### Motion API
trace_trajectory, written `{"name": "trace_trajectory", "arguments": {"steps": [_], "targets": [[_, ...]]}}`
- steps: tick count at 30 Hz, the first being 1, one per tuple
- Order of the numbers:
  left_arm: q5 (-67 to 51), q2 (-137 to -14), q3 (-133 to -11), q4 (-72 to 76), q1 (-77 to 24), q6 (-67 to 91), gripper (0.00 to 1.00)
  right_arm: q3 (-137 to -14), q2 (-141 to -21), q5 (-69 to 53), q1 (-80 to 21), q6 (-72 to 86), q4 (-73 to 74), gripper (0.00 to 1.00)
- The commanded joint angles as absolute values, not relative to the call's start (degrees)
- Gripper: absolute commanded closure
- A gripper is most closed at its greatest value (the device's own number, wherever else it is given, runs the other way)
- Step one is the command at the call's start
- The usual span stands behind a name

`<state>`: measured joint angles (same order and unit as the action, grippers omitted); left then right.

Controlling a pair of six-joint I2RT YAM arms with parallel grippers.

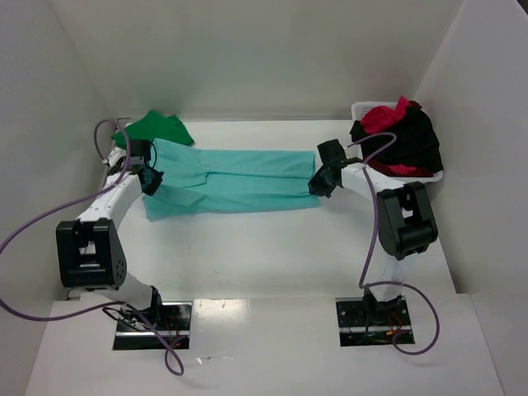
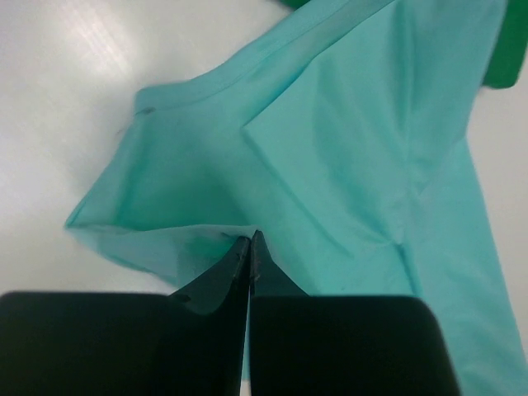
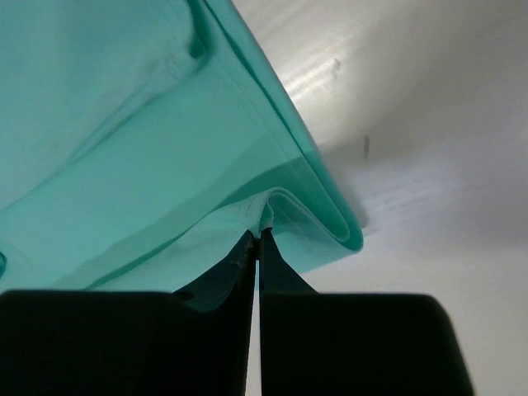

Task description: Fold and stack the t-shirts

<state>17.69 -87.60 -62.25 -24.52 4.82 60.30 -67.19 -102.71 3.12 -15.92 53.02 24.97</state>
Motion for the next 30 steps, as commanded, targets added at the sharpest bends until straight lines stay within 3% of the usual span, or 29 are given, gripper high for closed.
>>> {"name": "trace_trajectory", "arguments": {"steps": [1, 30], "targets": [[18.11, -91.32, -66.69, -20.21, 4.75, 57.58, 1.0, -71.81, -106.08, 3.16, -15.12, 51.86, 23.47, 0.96], [11.96, -105.62, -76.99, -15.21, 5.63, 45.7, 1.0, -77.26, -111.88, 4.57, -11.95, 52.47, 22.52, 1.0]]}}
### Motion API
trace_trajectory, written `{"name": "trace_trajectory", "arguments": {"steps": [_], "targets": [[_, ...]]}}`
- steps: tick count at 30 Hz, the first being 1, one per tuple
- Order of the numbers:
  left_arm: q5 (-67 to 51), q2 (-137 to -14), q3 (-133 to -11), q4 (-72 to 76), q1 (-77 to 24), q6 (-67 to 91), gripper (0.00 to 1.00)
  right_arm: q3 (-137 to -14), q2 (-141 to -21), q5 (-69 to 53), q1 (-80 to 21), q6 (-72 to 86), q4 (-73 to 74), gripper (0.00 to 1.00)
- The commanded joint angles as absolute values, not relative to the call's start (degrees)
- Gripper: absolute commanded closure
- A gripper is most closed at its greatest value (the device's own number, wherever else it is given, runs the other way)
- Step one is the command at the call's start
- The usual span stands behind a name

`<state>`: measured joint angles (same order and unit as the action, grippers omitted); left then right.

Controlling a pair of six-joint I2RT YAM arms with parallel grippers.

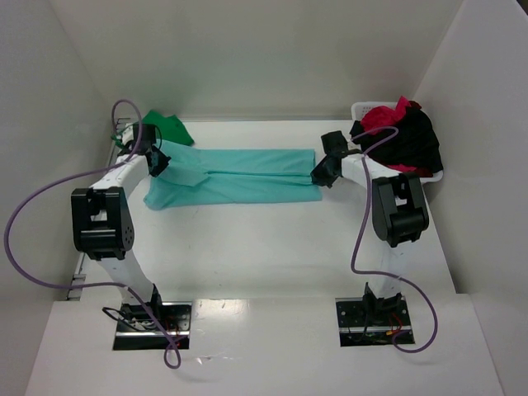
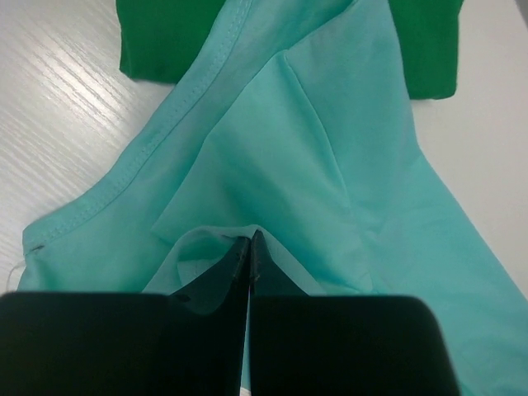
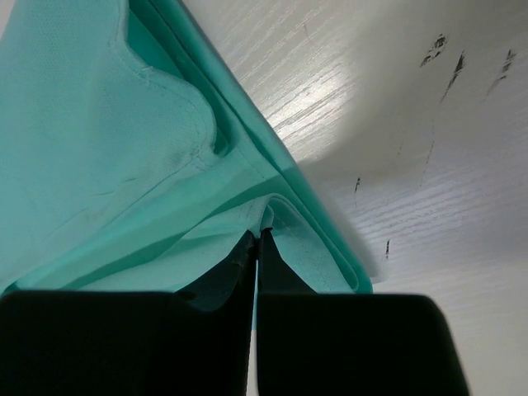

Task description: Fold and stack the t-shirts

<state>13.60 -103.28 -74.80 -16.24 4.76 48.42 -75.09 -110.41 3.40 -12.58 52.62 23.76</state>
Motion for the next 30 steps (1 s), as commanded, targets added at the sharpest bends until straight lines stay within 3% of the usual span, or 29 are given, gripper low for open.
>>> {"name": "trace_trajectory", "arguments": {"steps": [1, 15, 19, 23, 25, 28, 30], "targets": [[11.11, -105.82, -76.99, -15.21, 5.8, 45.7, 1.0, -77.26, -112.24, 4.57, -11.95, 52.47, 22.33, 1.0], [9.93, -109.25, -82.44, -14.68, 6.5, 40.51, 1.0, -80.07, -114.96, 4.57, -11.95, 51.94, 21.09, 0.97], [9.15, -110.06, -82.97, -14.68, 6.5, 40.06, 0.98, -81.21, -116.45, 4.57, -11.95, 50.89, 21.09, 0.91], [8.79, -111.09, -82.97, -14.68, 7.03, 39.64, 0.96, -81.21, -117.59, 3.25, -11.95, 50.15, 20.3, 0.69], [8.18, -111.7, -83.04, -14.68, 7.03, 39.57, 0.93, -81.21, -117.6, 3.25, -11.95, 49.05, 19.86, 0.48], [6.96, -112.22, -83.5, -14.68, 7.03, 39.11, 0.81, -81.21, -116.04, 3.76, -11.95, 48.53, 19.34, 0.34], [6.29, -112.24, -84.02, -14.15, 7.03, 39.11, 0.76, -81.21, -114.92, 4.39, -11.95, 48.52, 19.34, 0.31]]}}
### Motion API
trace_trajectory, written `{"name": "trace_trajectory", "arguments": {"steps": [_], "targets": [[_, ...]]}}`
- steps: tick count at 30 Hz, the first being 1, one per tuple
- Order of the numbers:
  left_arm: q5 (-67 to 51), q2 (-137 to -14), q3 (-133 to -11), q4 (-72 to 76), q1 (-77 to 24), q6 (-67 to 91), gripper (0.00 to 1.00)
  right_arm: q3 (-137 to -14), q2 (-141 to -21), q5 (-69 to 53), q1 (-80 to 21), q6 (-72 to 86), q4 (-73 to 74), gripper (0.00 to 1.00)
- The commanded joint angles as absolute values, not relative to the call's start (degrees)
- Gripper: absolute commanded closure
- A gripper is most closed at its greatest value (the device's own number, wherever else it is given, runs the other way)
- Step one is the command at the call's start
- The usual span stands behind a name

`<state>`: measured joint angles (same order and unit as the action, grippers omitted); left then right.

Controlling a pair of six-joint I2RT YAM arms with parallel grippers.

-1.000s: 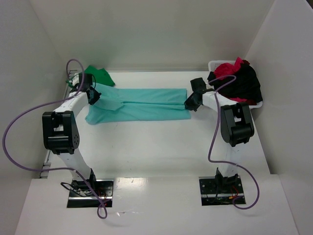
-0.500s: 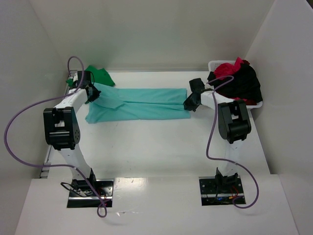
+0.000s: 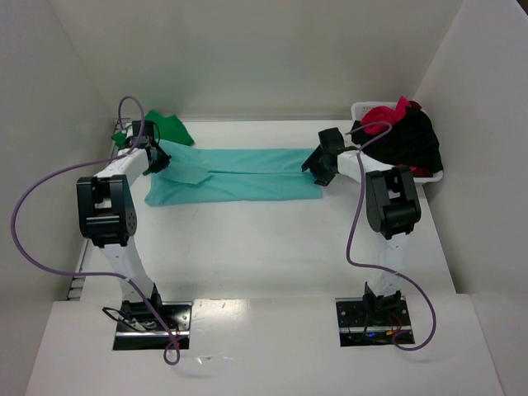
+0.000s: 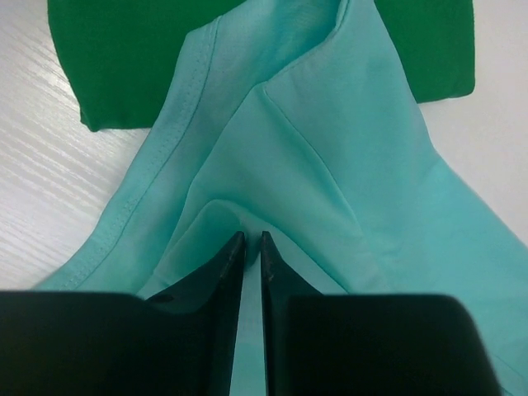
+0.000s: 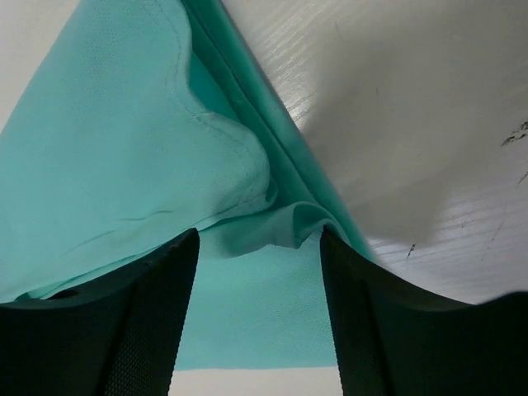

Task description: Fold and stack the t-shirts

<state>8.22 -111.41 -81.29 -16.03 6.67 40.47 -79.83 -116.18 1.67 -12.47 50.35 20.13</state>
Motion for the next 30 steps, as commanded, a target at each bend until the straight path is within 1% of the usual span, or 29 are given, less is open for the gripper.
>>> {"name": "trace_trajectory", "arguments": {"steps": [1, 3, 4, 8, 9, 12, 13, 14, 19, 21, 25, 30], "targets": [[6.24, -112.24, -84.75, -14.15, 7.03, 39.11, 0.75, -81.21, -114.31, 4.96, -11.95, 48.52, 18.77, 0.31], [4.61, -113.47, -85.8, -13.07, 7.03, 38.57, 0.7, -80.44, -111.99, 5.01, -11.95, 48.52, 17.95, 0.3], [3.36, -113.55, -87.15, -13.01, 7.03, 38.5, 0.65, -79.28, -110.53, 5.01, -11.95, 48.52, 16.64, 0.3], [1.44, -115.14, -89.52, -12.4, 7.03, 37.36, 0.53, -77.26, -108.3, 5.01, -11.95, 49.04, 14.59, 0.28], [0.97, -115.14, -90.0, -12.39, 7.03, 37.21, 0.47, -77.26, -107.76, 5.01, -11.95, 49.04, 14.59, 0.28], [0.97, -112.5, -89.22, -14.56, 7.03, 35.88, 0.34, -76.73, -107.09, 3.78, -11.95, 49.04, 14.54, 0.27], [0.97, -111.58, -89.21, -15.18, 7.03, 35.27, 0.34, -76.73, -106.63, 3.78, -11.95, 49.04, 14.08, 0.27], [0.97, -110.45, -87.12, -15.87, 7.03, 35.24, 0.31, -76.73, -106.61, 3.78, -11.95, 49.04, 14.06, 0.27], [-0.7, -101.66, -76.05, -16.44, 7.03, 38.62, 0.28, -76.2, -106.61, 2.81, -11.95, 48.52, 13.27, 0.26], [-1.05, -100.2, -72.09, -15.7, 7.03, 39.72, 0.28, -76.2, -106.61, 2.55, -11.95, 48.27, 13.01, 0.26], [-1.05, -101.21, -68.66, -14.85, 6.5, 41.64, 0.28, -76.2, -106.61, 2.02, -11.95, 47.29, 13.01, 0.26], [-1.05, -106.23, -69.84, -13.36, 6.5, 43.89, 0.29, -75.67, -104.95, 2.02, -11.95, 46.76, 13.01, 0.26]]}}
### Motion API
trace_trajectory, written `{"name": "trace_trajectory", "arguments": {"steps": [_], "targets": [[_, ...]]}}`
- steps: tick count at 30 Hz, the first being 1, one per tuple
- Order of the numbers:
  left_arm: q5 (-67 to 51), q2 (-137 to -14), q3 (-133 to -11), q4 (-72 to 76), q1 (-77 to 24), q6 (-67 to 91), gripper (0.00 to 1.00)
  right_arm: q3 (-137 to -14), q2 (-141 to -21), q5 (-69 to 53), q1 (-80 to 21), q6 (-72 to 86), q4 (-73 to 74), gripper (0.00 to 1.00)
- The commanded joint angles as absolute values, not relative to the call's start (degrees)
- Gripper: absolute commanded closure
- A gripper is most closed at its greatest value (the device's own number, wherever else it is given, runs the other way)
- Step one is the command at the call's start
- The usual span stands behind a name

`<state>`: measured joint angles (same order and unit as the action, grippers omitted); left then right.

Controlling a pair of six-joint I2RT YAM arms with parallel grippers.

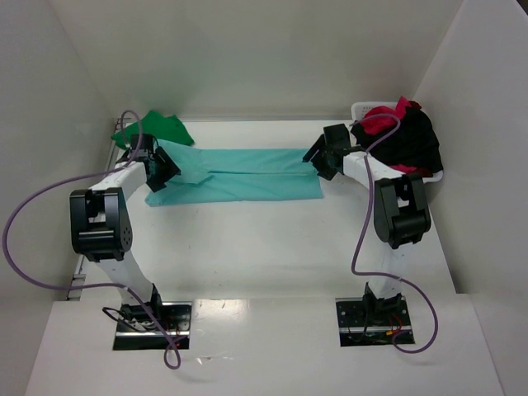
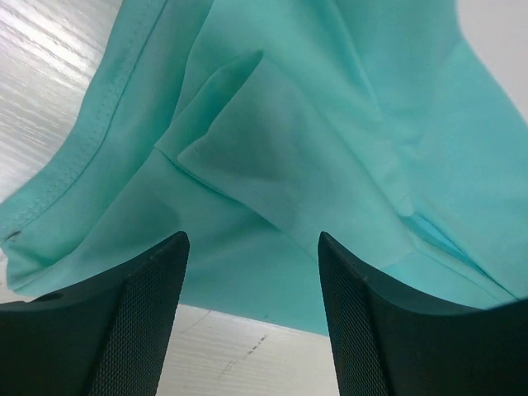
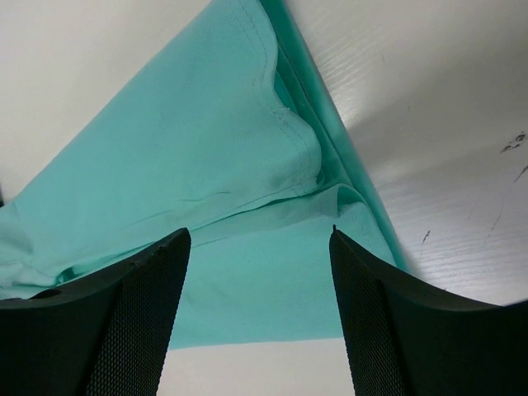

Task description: Fold and stack the t-shirts

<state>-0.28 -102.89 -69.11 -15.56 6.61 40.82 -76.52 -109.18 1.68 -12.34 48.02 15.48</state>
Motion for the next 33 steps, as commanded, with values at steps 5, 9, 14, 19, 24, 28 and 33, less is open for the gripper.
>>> {"name": "trace_trajectory", "arguments": {"steps": [5, 9, 14, 19, 24, 28, 33], "targets": [[-1.05, -109.41, -70.05, -10.13, 6.84, 47.0, 0.32, -74.23, -101.88, 3.25, -11.95, 46.76, 13.54, 0.26], [-1.05, -110.74, -70.57, -8.53, 7.03, 48.82, 0.35, -72.3, -100.55, 4.48, -11.95, 46.76, 13.54, 0.25], [-0.28, -111.36, -71.63, -6.42, 7.03, 50.97, 0.41, -71.54, -100.28, 4.48, -11.95, 47.28, 14.06, 0.25], [-0.52, -112.5, -72.33, -6.26, 7.03, 50.98, 0.46, -71.02, -99.76, 4.48, -11.95, 47.81, 14.06, 0.25], [-1.05, -112.45, -72.33, -5.89, 7.55, 51.5, 0.49, -70.49, -99.76, 4.48, -11.95, 47.81, 14.06, 0.25], [-1.05, -111.36, -72.33, -5.22, 7.56, 51.5, 0.49, -70.49, -100.26, 4.48, -11.95, 48.32, 14.06, 0.25], [-2.04, -111.36, -72.33, -5.19, 8.09, 52.43, 0.49, -70.49, -100.28, 4.48, -11.95, 48.34, 13.54, 0.25]]}}
